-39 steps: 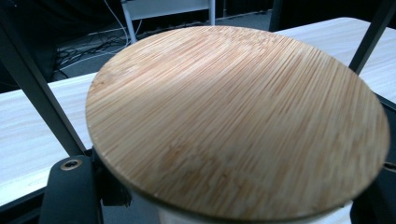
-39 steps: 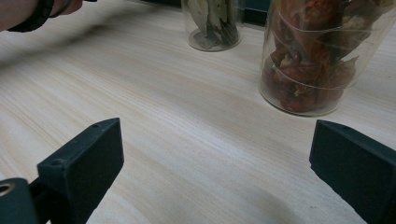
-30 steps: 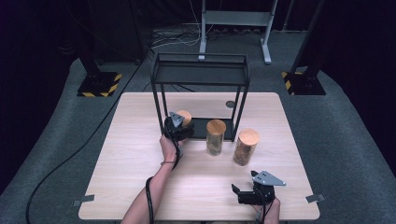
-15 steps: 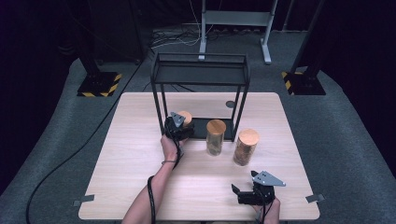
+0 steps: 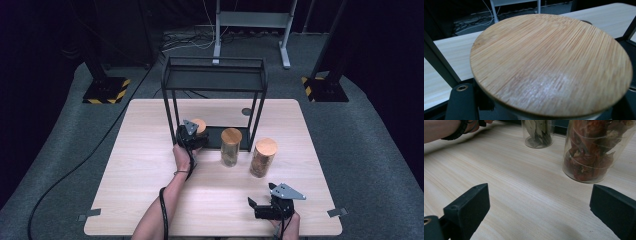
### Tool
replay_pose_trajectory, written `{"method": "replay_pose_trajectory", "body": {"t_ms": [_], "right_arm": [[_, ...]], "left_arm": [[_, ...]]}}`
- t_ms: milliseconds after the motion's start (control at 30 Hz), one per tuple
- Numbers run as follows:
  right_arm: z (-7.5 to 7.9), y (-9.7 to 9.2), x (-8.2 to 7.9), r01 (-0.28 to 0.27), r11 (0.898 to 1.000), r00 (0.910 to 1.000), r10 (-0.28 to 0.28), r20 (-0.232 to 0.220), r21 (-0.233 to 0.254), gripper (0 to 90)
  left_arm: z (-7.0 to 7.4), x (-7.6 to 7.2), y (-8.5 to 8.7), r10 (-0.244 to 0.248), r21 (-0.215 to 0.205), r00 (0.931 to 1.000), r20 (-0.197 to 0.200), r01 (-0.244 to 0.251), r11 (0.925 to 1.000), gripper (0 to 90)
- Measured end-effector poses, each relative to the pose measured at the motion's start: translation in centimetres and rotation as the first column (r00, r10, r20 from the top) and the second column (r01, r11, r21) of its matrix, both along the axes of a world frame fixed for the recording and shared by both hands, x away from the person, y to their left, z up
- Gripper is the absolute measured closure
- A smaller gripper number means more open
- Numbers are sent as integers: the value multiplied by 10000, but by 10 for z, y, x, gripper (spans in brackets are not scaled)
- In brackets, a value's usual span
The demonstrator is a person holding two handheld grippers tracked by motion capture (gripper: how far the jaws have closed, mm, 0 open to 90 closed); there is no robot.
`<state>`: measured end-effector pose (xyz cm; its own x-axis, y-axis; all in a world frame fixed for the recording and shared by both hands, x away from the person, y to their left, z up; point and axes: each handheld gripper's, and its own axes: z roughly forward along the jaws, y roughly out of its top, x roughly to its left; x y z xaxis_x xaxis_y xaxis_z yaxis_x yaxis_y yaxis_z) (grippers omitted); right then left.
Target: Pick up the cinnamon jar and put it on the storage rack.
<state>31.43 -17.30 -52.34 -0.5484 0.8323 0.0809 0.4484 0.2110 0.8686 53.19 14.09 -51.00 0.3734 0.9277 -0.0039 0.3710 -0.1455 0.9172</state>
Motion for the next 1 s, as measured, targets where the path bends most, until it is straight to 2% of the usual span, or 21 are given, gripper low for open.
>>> {"method": "replay_pose_trajectory", "body": {"t_ms": [267,1000], "right_arm": [[0,0,0,-2,10000,10000,2,17,-12,22],[0,0,0,2,10000,10000,-2,31,5,23]], "left_arm": [[0,4,-1,0,-10,10000,22,0,10000,251],[3,18,-5,21,167,9996,-279,-16,9999,250]]}}
